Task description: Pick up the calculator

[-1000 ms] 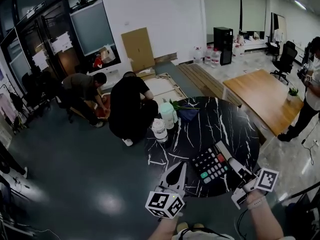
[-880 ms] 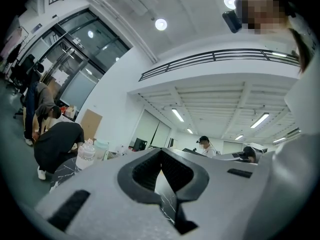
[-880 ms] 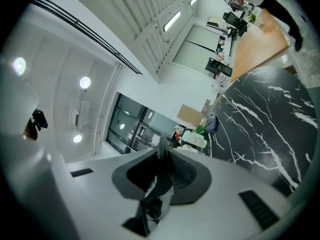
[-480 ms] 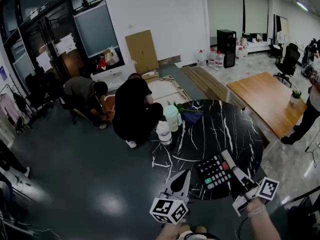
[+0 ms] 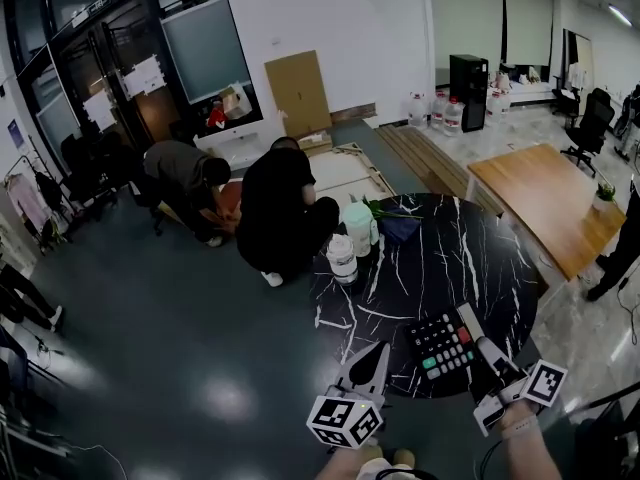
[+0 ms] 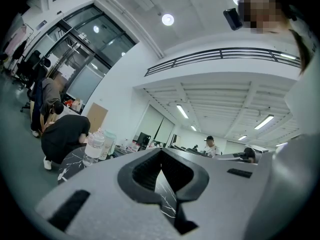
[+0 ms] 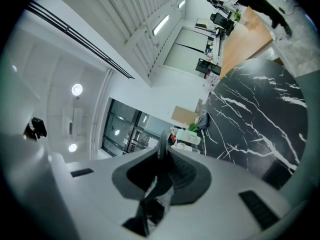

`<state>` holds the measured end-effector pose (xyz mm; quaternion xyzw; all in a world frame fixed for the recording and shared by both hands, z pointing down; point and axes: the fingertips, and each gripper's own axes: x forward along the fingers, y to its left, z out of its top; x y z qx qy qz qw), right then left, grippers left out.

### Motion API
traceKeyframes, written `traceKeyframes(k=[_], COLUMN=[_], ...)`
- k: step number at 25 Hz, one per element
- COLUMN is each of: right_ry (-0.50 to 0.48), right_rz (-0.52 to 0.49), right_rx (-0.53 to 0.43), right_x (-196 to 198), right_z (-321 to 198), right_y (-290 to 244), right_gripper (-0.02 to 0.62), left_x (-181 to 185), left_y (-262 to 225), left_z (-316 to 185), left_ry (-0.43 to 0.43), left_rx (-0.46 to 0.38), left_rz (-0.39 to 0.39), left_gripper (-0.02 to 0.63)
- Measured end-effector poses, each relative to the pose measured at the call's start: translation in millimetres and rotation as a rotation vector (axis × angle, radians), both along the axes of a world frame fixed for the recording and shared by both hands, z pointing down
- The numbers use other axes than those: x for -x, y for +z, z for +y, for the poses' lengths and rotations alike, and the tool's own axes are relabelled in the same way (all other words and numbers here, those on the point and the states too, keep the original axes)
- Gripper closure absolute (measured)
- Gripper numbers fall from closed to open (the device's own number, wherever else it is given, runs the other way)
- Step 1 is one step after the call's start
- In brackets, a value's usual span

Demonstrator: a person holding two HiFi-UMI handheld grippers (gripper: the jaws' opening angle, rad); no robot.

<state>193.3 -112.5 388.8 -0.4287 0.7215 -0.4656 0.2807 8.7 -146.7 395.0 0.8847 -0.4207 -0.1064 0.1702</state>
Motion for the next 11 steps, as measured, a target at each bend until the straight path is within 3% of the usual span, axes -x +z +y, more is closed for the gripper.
traceKeyframes(k=[11], right_ry=[0.023], right_rz=[0.002], right_rx=[0.029], right_x=[-12.3], right_z=[3.2], right_y=[17.2], right_gripper=[0.543], left_x=[-12.7], left_y=[10.1], left_z=[0.9], left_ry=[0.009], left_rx=[0.020], left_rz=[0.003], left_gripper=[0.600])
